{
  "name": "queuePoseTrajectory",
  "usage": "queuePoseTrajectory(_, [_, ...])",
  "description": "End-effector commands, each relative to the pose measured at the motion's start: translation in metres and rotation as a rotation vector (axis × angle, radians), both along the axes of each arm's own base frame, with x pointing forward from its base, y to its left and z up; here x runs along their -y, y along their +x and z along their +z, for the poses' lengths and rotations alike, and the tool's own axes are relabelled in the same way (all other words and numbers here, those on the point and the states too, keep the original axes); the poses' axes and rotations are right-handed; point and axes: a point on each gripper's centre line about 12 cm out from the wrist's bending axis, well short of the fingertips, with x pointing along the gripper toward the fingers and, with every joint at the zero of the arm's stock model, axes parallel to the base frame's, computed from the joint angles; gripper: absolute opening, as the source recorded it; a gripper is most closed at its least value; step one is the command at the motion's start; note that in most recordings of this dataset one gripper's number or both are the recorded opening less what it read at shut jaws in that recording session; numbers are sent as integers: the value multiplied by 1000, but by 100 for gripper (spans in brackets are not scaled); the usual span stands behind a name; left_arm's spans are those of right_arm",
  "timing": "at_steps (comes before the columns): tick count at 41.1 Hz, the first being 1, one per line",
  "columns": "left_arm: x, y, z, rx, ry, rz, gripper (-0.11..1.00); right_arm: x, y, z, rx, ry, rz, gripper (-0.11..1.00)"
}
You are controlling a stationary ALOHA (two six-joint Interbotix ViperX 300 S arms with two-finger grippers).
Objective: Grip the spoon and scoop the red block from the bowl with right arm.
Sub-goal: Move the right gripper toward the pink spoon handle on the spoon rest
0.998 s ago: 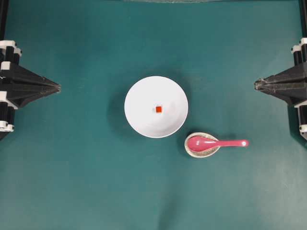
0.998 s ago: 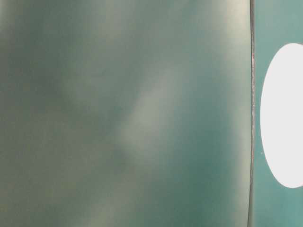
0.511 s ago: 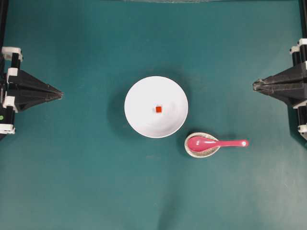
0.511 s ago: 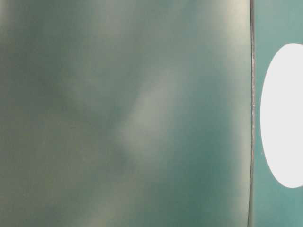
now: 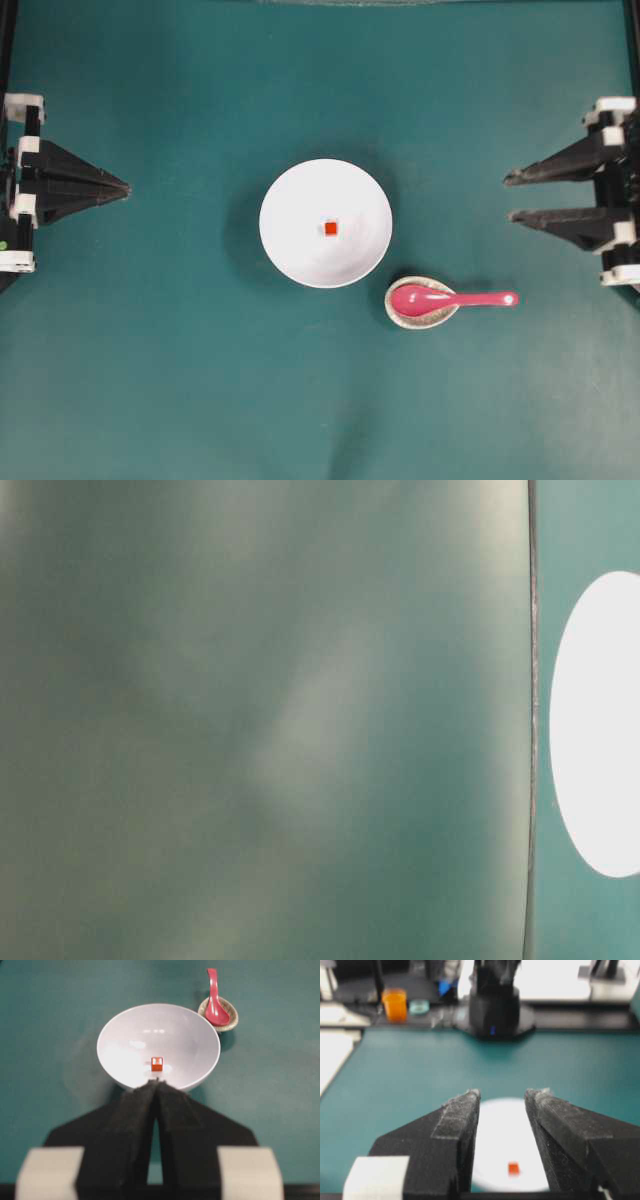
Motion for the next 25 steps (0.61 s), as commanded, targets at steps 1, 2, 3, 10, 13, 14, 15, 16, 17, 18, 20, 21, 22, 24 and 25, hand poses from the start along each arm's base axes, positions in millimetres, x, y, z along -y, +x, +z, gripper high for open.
queuePoseTrajectory(1, [-1,2,8,12,5,2,0,-4,2,-9,-13,8,17,48])
queuePoseTrajectory(2, [-1,2,9,14,5,2,0,-5,2,-14,-17,15,19,48])
queuePoseTrajectory(3, [-1,3,8,12,5,2,0,-5,1,-18,-21,21,21,48])
queuePoseTrajectory(10, [-1,2,8,12,5,2,0,-9,-5,-51,-28,107,8,48])
queuePoseTrajectory(13, [-1,2,8,12,4,2,0,-12,-7,-62,-30,135,10,48])
queuePoseTrajectory(14, [-1,2,8,12,5,2,0,-13,-7,-64,-30,141,11,48])
queuePoseTrajectory(15, [-1,2,7,10,6,2,0,-14,-7,-68,-32,151,10,48])
queuePoseTrajectory(16, [-1,2,7,9,6,2,0,-15,-7,-71,-34,157,8,48])
queuePoseTrajectory(17, [-1,2,7,9,6,2,0,-16,-7,-76,-44,164,5,48])
queuePoseTrajectory(18, [-1,2,7,9,6,2,0,-17,-7,-78,-47,168,4,48])
queuePoseTrajectory(20, [-1,2,7,7,6,2,0,-19,-6,-86,-65,176,0,48])
queuePoseTrajectory(21, [-1,3,6,4,6,2,0,-20,-6,-89,-71,178,-2,48])
queuePoseTrajectory(22, [-1,3,6,4,6,2,0,-22,-5,-93,-76,178,-1,48])
queuePoseTrajectory(24, [-1,2,6,3,6,2,0,-24,-4,-99,-83,178,-2,48])
queuePoseTrajectory(25, [-1,2,6,3,6,2,0,-25,-4,-100,-84,179,-2,48])
